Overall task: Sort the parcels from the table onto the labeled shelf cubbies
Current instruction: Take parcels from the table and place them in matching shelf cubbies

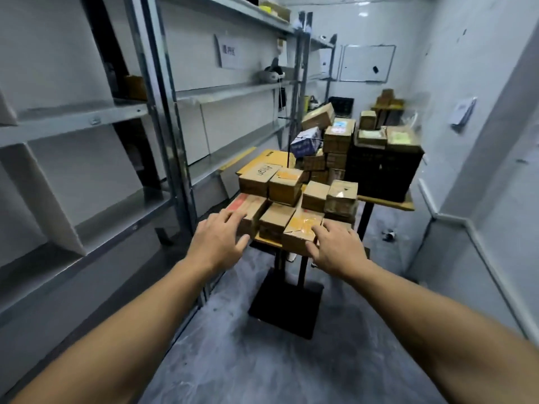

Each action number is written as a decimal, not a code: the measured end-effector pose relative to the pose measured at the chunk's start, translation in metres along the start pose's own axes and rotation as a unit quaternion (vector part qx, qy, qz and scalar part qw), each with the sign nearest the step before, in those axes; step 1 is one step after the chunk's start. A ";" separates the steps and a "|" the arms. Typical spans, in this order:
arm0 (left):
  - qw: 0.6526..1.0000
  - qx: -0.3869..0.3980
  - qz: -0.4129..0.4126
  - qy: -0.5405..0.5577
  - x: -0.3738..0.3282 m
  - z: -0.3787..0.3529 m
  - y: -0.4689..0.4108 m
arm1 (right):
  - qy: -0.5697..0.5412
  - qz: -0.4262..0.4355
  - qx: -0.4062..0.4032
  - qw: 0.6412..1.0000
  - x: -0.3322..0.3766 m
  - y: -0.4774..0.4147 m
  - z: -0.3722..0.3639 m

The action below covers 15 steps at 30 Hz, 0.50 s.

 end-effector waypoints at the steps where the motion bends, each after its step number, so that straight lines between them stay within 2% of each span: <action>1: 1.000 0.004 -0.014 0.005 -0.012 -0.012 -0.010 | 0.001 -0.007 0.004 1.000 -0.015 -0.002 -0.007; 7: 0.995 0.052 -0.085 0.025 -0.064 -0.090 -0.065 | -0.016 -0.046 0.018 0.999 -0.078 -0.019 -0.055; 15: 0.979 0.151 -0.126 0.059 -0.094 -0.214 -0.161 | -0.028 -0.109 0.051 0.992 -0.139 -0.079 -0.138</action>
Point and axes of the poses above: each hand's wrist, its own y-axis away from the middle knuckle, its own z-axis out of the back of the hand, x = y × z, the point moved 9 cm from there along -y, towards the middle knuckle, and after that the axes turned 3 degrees about z, right-handed, at the moved point
